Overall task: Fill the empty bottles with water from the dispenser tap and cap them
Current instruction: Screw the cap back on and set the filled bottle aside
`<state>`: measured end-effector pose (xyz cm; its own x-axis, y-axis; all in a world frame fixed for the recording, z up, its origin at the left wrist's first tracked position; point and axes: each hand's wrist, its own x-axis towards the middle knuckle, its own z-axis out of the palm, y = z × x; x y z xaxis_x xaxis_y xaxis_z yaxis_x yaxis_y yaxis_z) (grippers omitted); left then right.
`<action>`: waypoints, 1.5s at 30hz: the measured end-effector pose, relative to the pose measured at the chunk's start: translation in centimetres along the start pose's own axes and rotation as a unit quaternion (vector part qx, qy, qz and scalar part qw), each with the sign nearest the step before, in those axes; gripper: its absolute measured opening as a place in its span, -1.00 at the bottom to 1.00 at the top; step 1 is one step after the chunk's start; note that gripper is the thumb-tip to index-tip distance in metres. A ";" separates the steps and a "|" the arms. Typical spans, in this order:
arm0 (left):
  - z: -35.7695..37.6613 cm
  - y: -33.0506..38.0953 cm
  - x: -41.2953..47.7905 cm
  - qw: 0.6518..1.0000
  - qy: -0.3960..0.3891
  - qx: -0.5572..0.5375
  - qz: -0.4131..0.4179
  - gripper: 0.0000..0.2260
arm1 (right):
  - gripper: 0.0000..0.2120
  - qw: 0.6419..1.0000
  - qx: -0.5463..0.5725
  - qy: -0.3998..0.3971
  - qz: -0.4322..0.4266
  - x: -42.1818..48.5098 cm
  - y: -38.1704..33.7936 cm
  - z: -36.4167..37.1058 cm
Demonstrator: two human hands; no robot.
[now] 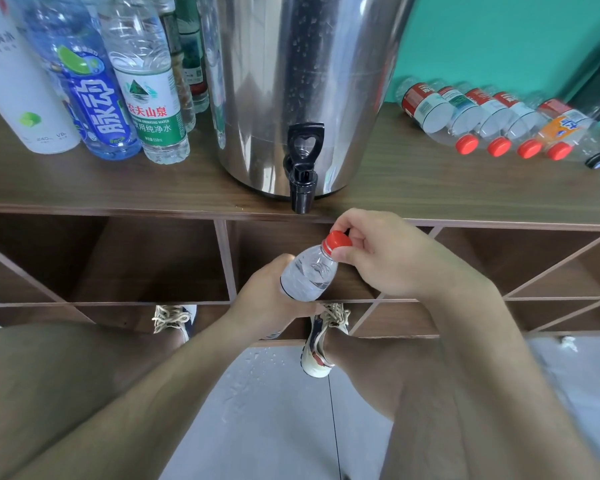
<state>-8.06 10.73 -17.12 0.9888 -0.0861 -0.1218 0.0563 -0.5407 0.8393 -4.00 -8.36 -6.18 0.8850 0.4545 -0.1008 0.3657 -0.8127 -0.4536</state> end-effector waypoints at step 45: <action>-27.3 0.4 -8.8 0.922 0.361 -0.123 0.074 -0.41 | -0.73 0.959 -0.007 0.139 -0.248 10.6 -35.3 -4.3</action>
<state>-12.98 34.14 -1.26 0.8177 0.4832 0.3128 -0.1441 -0.3543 0.9240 -6.26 23.62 12.56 0.6431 0.6732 0.3650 0.7635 -0.5275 -0.3726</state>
